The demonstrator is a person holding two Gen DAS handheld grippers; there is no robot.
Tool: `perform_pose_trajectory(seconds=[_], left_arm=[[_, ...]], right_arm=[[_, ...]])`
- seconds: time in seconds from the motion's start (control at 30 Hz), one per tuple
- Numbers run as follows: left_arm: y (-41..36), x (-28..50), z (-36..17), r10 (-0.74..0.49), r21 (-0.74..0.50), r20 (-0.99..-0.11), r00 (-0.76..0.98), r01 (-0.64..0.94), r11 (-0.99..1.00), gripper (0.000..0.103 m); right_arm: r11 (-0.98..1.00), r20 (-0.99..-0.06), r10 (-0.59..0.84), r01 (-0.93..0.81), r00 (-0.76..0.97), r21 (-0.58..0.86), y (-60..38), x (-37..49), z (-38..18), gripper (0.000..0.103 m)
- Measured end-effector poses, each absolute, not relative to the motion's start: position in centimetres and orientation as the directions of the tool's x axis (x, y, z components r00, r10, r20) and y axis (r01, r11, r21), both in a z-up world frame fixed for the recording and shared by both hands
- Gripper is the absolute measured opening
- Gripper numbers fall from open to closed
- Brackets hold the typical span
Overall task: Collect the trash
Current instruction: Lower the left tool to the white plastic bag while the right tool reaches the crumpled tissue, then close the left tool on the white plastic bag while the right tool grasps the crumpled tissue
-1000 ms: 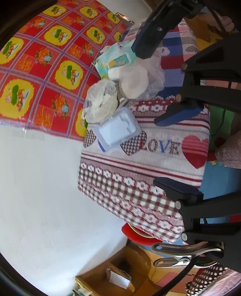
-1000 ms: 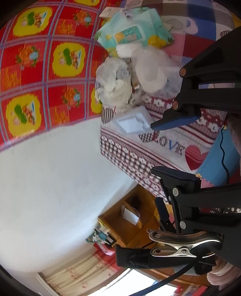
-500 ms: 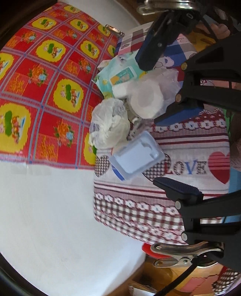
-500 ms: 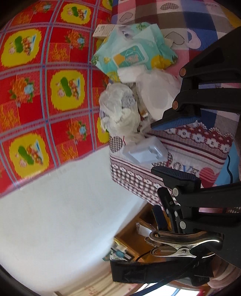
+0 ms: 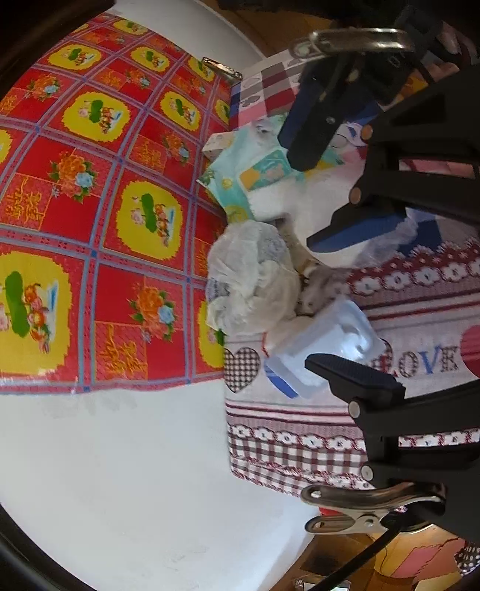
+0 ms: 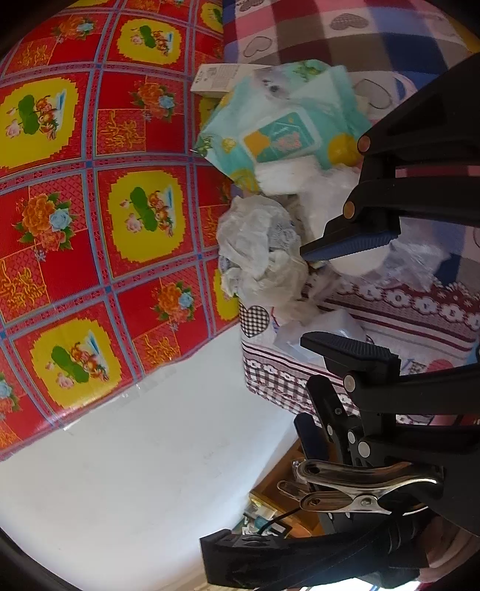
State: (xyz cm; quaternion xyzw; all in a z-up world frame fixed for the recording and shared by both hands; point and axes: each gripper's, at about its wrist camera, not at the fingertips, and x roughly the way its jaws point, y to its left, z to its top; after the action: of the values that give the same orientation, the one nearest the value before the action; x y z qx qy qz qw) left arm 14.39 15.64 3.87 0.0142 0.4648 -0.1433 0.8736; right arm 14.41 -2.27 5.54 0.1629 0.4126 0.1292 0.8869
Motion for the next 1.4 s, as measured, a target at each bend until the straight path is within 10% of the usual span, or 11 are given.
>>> perform_pose_trajectory(seconds=[1.4], left_arm=[[12.3, 30.8, -6.8, -0.084, -0.044, -0.921, 0.379, 0.114, 0.993, 0.06]], right_arm=[[0.899, -0.762, 0.406, -0.069, 0.504, 0.433, -6.1, 26.8, -2.3, 0.041]])
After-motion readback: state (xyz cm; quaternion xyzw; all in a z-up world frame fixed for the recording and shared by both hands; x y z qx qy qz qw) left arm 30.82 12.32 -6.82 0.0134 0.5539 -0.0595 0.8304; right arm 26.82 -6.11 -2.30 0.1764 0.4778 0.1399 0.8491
